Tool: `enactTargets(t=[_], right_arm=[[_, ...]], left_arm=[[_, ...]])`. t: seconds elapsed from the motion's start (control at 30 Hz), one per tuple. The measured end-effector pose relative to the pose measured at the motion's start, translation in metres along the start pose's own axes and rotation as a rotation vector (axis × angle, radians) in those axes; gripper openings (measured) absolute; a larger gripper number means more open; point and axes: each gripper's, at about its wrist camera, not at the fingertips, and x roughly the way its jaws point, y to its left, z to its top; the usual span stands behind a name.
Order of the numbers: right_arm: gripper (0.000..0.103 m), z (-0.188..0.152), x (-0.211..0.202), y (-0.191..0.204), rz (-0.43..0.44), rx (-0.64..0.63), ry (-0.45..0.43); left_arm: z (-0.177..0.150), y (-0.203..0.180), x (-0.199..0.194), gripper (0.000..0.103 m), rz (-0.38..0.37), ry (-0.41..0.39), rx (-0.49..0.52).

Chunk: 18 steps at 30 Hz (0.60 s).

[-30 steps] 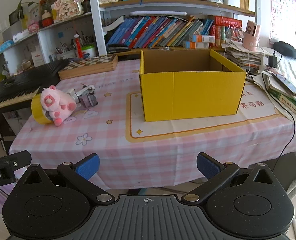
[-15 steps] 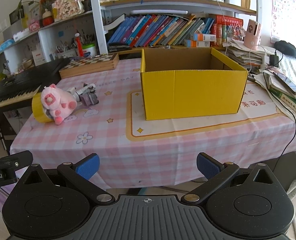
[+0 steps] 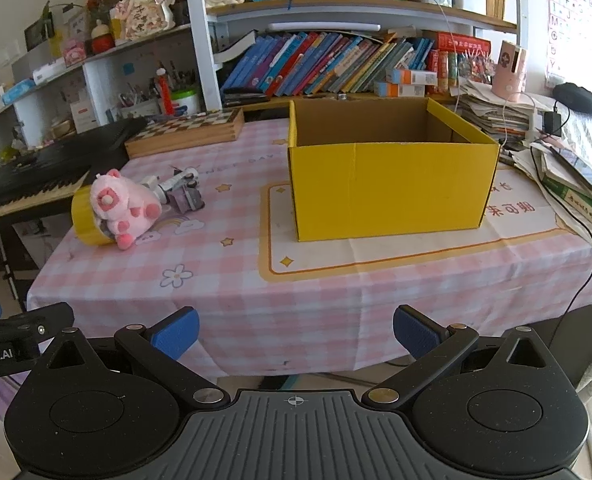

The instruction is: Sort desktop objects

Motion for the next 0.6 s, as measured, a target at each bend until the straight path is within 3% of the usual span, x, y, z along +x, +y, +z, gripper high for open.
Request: enactTargets(t=[0.6], right_arm=[[0.103, 0.001, -0.004, 0.011, 0.024, -0.022, 0.001]], left_arm=[[-0.002, 0.008, -0.006, 0.103, 0.01, -0.001, -0.004]])
